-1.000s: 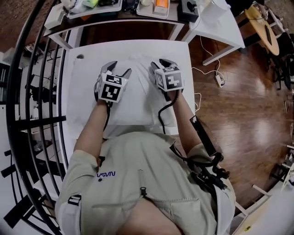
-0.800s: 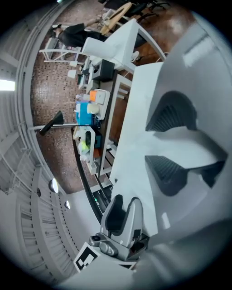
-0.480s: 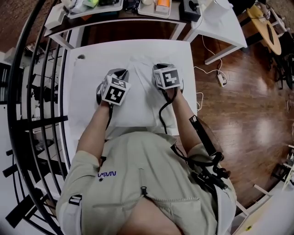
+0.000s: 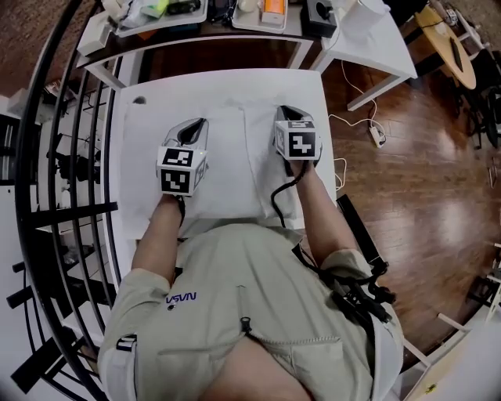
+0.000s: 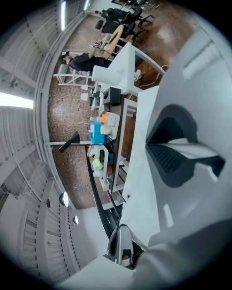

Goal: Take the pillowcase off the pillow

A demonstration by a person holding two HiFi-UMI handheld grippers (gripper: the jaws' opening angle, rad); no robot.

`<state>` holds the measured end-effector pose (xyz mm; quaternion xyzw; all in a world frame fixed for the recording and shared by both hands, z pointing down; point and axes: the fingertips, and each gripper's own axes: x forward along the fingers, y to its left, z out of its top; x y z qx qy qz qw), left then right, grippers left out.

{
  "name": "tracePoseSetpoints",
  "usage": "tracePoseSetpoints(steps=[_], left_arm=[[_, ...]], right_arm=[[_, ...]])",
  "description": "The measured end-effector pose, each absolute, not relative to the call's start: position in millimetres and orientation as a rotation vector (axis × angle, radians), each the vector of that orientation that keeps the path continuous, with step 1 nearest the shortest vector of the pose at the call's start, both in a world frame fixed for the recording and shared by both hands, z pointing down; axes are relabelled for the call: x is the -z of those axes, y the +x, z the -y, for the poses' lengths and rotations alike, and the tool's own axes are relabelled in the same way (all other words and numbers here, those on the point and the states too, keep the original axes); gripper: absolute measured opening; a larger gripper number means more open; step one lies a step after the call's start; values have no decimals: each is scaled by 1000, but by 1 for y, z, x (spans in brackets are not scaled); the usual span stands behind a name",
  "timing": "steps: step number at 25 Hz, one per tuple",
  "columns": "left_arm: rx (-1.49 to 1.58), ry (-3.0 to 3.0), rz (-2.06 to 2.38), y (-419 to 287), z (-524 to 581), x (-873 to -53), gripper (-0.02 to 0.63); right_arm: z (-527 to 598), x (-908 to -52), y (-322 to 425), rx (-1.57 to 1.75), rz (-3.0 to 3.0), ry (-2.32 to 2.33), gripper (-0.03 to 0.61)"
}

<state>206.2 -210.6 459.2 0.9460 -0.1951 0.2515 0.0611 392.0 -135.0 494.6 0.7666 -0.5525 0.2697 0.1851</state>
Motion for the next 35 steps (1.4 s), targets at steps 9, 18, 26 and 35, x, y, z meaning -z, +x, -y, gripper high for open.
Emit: tracePoseSetpoints(steps=[9, 18, 26, 35], left_arm=[[-561, 2801, 711, 172, 224, -429, 12], [-474, 2744, 812, 149, 242, -423, 11], [-650, 2776, 738, 182, 246, -469, 15], [-595, 2876, 736, 192, 240, -457, 170]], right_arm=[[99, -462, 447, -689, 1393, 2441, 5], [42, -462, 506, -731, 1112, 2690, 3], [61, -503, 487, -826, 1277, 2513, 6], [77, -488, 447, -764, 1512, 2461, 149]])
